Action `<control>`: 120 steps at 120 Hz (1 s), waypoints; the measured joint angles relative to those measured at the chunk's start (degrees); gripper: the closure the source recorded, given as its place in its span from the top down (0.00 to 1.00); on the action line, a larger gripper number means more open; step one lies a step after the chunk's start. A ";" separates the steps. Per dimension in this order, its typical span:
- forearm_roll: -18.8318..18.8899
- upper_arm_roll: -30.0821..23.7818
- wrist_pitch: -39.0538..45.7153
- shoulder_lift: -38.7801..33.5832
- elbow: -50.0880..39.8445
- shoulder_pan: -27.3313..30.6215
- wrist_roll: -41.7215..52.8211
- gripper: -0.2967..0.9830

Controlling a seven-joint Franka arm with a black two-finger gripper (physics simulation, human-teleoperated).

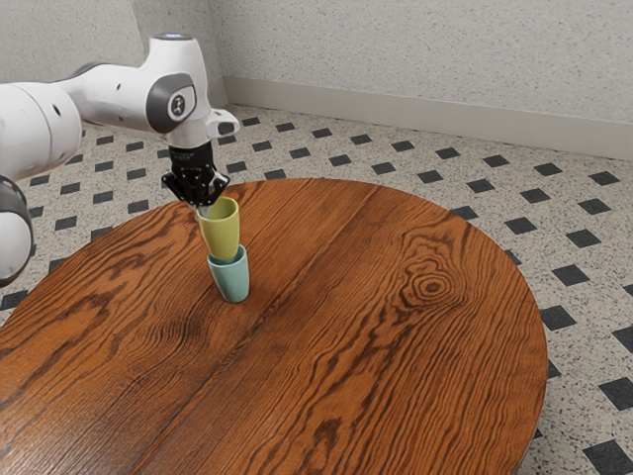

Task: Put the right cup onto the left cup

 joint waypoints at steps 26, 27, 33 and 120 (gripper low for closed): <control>-0.02 -0.06 0.08 0.79 0.35 -0.08 0.03 0.15; -0.02 -0.06 0.08 0.81 0.36 -0.09 0.03 0.15; -0.02 -0.08 0.09 1.01 0.37 -0.10 0.02 0.15; -1.21 -0.16 2.51 1.48 -0.33 -0.29 0.00 0.62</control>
